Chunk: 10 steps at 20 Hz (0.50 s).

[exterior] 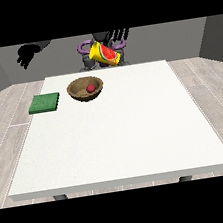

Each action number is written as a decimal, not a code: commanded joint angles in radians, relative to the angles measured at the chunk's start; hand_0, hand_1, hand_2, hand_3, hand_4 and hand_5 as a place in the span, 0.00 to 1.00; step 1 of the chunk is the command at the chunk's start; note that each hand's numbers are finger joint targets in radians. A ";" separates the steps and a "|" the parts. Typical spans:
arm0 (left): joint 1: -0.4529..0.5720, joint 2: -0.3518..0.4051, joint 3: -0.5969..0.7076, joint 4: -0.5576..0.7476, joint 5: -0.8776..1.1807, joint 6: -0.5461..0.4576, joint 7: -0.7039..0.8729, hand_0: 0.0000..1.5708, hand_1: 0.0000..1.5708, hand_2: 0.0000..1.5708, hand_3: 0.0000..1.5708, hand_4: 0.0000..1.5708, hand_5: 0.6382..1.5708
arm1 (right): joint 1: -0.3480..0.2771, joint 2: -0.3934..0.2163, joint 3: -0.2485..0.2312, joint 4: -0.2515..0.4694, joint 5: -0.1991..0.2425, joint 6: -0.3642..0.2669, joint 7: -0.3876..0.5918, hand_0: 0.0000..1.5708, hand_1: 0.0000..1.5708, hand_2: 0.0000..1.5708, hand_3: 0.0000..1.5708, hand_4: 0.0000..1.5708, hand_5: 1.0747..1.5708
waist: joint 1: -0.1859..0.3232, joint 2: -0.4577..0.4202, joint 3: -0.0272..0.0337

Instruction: Pick the cup and pour the ball into the bowl, then pick the bowl and place it on the pad

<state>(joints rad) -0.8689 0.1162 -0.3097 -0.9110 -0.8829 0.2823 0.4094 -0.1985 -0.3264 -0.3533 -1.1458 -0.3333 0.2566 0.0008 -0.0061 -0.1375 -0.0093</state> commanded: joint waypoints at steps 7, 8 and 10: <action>0.029 0.074 0.505 -0.212 0.698 -0.210 -0.239 0.00 0.00 0.00 0.00 0.67 1.00 | 0.037 0.083 0.007 0.030 0.041 -0.096 -0.052 0.00 0.00 0.00 0.00 0.50 0.98 | 0.143 0.081 0.0027; 0.049 0.087 0.525 -0.219 0.752 -0.277 -0.258 0.00 0.00 0.00 0.00 0.67 1.00 | 0.052 0.127 0.022 0.026 0.067 -0.146 -0.067 0.00 0.00 0.00 0.00 0.48 0.98 | 0.168 0.064 0.0029; 0.011 0.159 0.603 -0.202 0.842 -0.376 -0.250 0.00 0.00 0.00 0.00 0.67 0.99 | 0.057 0.146 0.027 0.029 0.061 -0.121 -0.121 0.00 0.00 0.00 0.00 0.46 0.99 | 0.156 0.118 0.0069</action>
<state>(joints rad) -0.8457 0.1964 0.1589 -1.0936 -0.2336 0.0615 0.2074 -0.1653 -0.2363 -0.3405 -1.1273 -0.2886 0.1548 -0.0554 0.1200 -0.0717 -0.0071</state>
